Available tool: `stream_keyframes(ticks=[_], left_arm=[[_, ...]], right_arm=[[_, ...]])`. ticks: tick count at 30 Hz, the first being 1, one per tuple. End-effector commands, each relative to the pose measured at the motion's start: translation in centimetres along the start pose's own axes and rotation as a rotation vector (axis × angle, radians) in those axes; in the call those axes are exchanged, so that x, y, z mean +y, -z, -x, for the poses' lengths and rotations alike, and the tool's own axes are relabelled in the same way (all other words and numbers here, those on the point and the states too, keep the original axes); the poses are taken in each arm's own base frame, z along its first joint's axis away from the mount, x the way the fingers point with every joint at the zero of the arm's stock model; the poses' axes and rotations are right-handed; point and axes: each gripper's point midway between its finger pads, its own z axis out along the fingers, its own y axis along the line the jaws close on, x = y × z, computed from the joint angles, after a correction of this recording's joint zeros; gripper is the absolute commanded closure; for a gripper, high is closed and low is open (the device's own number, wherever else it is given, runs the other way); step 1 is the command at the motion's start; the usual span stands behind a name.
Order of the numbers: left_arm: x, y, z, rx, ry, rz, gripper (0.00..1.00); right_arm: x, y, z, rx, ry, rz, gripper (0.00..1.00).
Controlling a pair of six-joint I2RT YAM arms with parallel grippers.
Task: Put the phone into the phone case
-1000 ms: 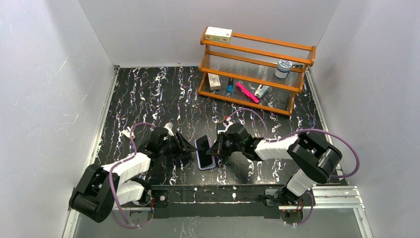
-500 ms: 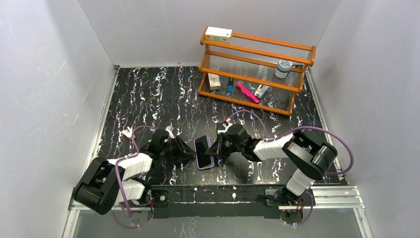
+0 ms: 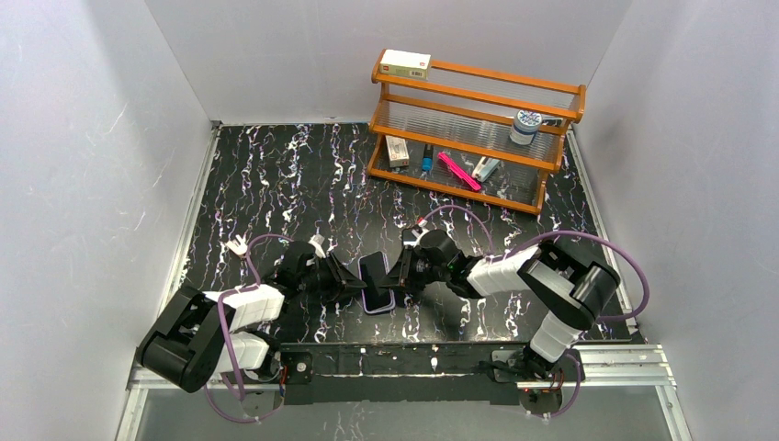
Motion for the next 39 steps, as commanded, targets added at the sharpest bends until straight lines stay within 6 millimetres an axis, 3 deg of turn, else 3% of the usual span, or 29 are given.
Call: stream_keyframes(ticks=[1, 12, 22, 25, 33, 39], left_arm=[[-0.3, 0.0, 0.2, -0.013, -0.012, -0.008, 0.77], [-0.8, 0.0, 0.5, -0.012, -0.017, -0.008, 0.77], [-1.8, -0.1, 1.0, -0.015, -0.024, -0.021, 0.75], [-2.0, -0.1, 1.0, -0.014, -0.024, -0.025, 0.75], [-2.3, -0.2, 1.0, -0.009, -0.033, -0.043, 0.71], [-2.5, -0.3, 0.9, 0.001, -0.023, -0.054, 0.66]], right_arm=[[-1.9, 0.4, -0.1, 0.021, 0.057, -0.146, 0.72], [-0.9, 2.2, 0.8, 0.002, 0.095, -0.198, 0.54], [-1.1, 2.7, 0.6, 0.038, 0.109, -0.26, 0.55], [-1.5, 3.0, 0.2, 0.066, 0.108, -0.285, 0.51], [-0.1, 3.7, 0.4, 0.08, 0.12, -0.274, 0.45], [-0.8, 3.8, 0.4, 0.099, 0.141, -0.32, 0.54]])
